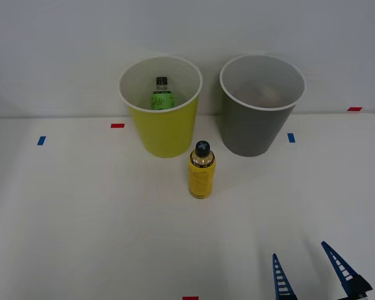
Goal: Put cans in the gray bin, plastic bottles in the light green bin
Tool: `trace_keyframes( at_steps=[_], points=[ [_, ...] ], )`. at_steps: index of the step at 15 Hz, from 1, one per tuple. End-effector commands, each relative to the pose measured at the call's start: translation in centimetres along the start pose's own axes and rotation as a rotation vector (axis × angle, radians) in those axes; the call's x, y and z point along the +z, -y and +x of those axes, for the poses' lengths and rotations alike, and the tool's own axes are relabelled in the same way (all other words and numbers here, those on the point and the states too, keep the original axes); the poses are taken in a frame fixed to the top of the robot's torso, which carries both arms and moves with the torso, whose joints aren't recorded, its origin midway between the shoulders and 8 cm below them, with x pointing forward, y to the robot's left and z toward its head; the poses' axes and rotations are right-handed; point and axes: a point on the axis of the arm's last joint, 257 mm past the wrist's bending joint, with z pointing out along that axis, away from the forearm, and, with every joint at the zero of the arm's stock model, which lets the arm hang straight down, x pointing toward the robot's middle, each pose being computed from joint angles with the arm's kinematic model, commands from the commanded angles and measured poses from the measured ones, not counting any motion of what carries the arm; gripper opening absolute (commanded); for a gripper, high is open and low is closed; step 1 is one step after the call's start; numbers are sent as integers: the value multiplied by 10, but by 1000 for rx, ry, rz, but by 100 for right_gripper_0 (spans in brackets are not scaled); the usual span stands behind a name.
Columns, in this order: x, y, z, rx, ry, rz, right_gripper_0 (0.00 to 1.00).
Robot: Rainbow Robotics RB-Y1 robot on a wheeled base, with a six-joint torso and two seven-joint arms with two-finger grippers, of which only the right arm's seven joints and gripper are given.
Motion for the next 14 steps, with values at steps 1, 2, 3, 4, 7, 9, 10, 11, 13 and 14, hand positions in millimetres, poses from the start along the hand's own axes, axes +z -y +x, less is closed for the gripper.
trace_keyframes(
  at_steps=[1,2,3,4,7,9,10,11,13,14],
  points=[
    [0,0,0,0,0,0,100],
    [0,0,0,0,0,0,100],
    [0,0,0,0,0,0,100],
    [0,0,0,0,0,0,100],
    [0,0,0,0,0,0,100],
    [0,0,0,0,0,0,100],
    [0,0,0,0,0,0,100],
    [0,0,0,0,0,0,100],
    [0,0,0,0,0,0,100],
    [0,0,0,0,0,0,100]
  ],
)
